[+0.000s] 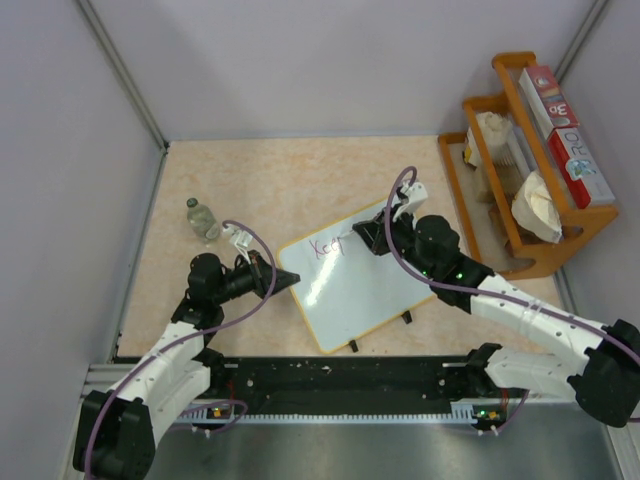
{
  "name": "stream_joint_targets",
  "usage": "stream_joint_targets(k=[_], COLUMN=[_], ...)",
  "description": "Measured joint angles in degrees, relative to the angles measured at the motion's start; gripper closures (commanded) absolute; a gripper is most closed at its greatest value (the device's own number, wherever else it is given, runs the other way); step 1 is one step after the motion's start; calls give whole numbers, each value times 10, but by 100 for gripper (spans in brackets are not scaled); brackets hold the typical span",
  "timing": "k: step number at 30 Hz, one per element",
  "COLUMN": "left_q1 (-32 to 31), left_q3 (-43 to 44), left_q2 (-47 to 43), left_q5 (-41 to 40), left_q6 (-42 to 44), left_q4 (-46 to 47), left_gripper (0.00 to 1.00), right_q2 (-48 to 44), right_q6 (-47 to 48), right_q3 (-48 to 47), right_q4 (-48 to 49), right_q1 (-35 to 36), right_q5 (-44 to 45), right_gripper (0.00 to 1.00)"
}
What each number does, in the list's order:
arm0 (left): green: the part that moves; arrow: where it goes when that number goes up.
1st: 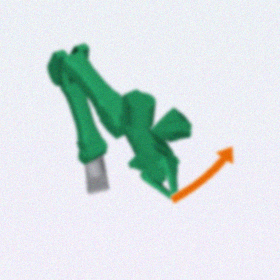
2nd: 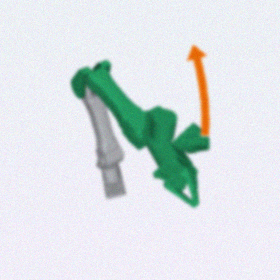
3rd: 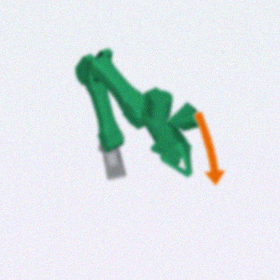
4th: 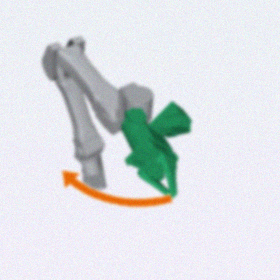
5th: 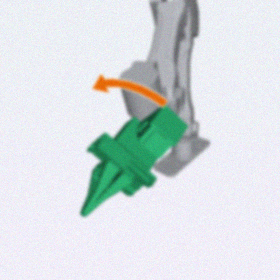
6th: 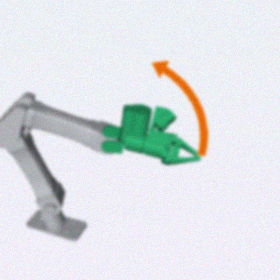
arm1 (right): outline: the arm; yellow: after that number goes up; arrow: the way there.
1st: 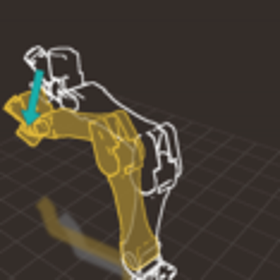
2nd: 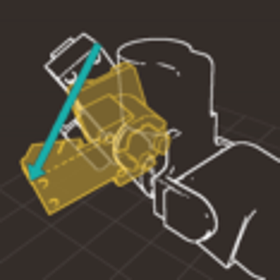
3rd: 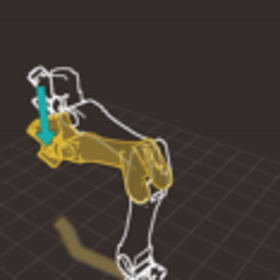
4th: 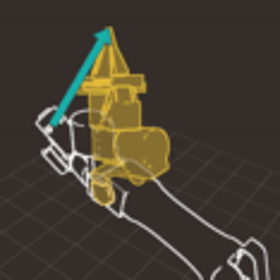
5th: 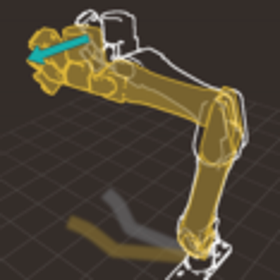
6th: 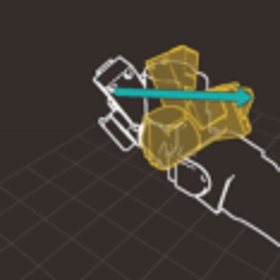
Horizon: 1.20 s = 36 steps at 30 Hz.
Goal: Write a sentence on the whiteboard
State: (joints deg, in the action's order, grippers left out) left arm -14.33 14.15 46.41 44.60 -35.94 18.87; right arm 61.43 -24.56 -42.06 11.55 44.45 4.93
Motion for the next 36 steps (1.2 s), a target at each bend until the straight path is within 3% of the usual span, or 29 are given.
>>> stream_joint_targets(k=[36], left_q1=[0], left_q3=[0], left_q2=[0], left_q5=[-1], left_q6=[0], left_q4=[-1], left_gripper=[100], right_q2=[-16], right_q6=[-7], right_q3=[30], right_q4=[11], right_q1=[-15], right_q5=[6], right_gripper=[100])
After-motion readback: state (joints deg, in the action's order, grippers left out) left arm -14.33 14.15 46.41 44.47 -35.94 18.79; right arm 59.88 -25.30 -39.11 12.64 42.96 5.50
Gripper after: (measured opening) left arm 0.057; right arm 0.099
